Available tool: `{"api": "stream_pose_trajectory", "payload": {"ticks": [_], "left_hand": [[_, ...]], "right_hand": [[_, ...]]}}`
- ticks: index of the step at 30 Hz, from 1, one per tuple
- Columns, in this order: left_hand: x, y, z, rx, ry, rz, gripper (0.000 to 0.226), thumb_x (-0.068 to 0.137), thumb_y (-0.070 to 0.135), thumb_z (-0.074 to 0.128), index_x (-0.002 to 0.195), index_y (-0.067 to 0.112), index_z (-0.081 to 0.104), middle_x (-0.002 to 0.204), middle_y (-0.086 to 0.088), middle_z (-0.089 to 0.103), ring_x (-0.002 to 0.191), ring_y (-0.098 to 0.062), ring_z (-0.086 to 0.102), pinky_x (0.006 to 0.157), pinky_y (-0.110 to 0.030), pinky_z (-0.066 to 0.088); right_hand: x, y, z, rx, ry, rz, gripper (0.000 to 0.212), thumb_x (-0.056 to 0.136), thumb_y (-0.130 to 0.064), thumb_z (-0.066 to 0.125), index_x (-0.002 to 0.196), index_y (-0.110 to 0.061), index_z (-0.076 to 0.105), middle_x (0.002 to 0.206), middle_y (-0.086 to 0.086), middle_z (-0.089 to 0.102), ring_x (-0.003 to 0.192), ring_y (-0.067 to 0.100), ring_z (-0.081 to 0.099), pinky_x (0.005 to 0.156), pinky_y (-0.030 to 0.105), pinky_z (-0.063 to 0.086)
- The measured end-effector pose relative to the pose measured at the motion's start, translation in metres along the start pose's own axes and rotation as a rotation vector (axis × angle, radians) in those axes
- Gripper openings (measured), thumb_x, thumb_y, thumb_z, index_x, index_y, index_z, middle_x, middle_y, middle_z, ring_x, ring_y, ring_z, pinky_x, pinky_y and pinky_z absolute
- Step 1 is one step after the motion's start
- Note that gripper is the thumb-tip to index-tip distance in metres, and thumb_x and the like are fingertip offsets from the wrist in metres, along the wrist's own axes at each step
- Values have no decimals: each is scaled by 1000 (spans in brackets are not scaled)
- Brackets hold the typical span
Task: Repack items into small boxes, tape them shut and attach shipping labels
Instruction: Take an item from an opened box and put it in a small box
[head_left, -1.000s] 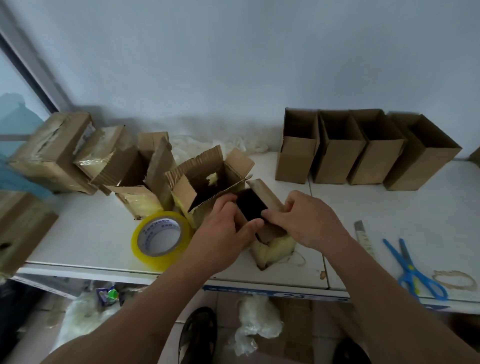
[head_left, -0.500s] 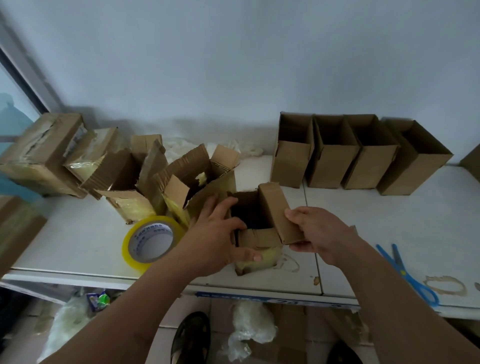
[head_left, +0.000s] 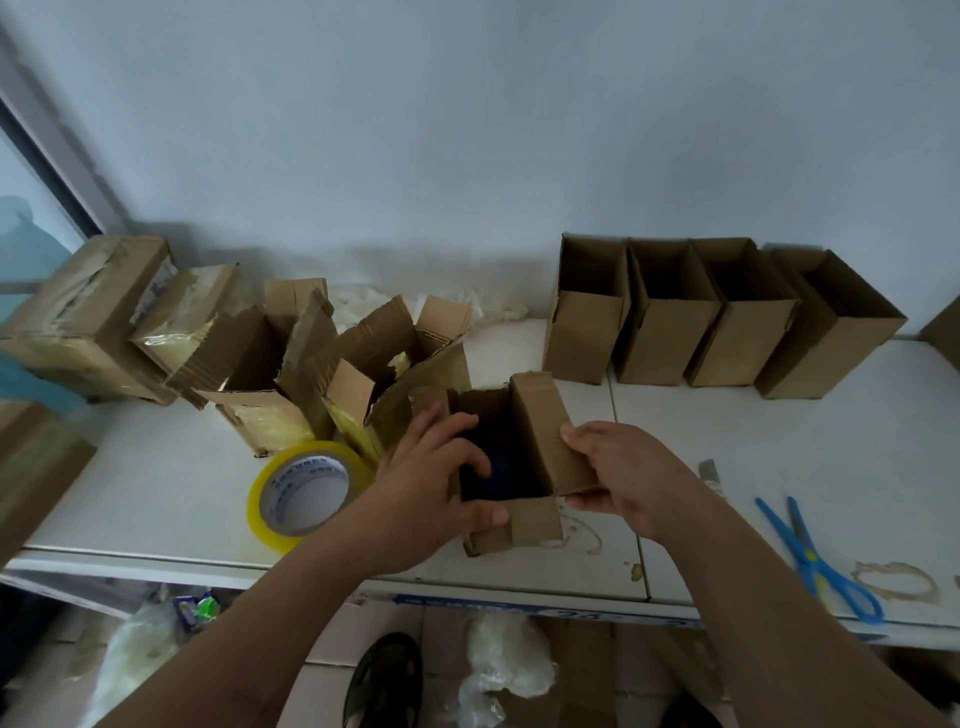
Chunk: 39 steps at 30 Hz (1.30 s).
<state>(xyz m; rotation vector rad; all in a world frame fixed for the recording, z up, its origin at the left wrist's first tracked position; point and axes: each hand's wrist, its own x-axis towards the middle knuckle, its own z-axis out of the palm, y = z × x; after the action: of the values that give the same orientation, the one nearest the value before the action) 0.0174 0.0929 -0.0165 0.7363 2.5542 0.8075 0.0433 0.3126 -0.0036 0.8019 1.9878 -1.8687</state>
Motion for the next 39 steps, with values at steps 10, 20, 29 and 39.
{"api": "stream_pose_trajectory", "payload": {"ticks": [10,20,29,39], "left_hand": [[9,-6,-3,146,30,-174,136,63,69,73,155,16,-13,161,7,-21,148,-13,-19,121,-32,-3],[10,-16,-24,191,151,-188,109,80,47,74,157,19,0,163,7,-2,149,-14,2,119,-26,8],[20,-16,-31,218,142,-272,108,82,42,69,156,24,-7,164,7,-10,150,-15,-7,120,-37,3],[23,-13,-31,325,150,-232,106,82,48,66,155,30,-8,163,8,-10,149,-15,-15,120,-38,-5]], "right_hand": [[10,-2,10,35,-26,2,24,98,-29,57,108,-8,63,105,12,63,89,22,64,56,25,55],[35,-7,38,122,-74,-34,18,100,-27,56,94,-11,63,111,16,67,100,28,68,70,34,59],[44,-22,42,22,-90,-62,28,98,-34,56,102,-7,65,107,14,68,95,26,70,68,31,60],[75,-65,0,-624,610,-725,28,99,-34,53,122,-20,56,126,2,52,103,16,56,81,28,43]]}}
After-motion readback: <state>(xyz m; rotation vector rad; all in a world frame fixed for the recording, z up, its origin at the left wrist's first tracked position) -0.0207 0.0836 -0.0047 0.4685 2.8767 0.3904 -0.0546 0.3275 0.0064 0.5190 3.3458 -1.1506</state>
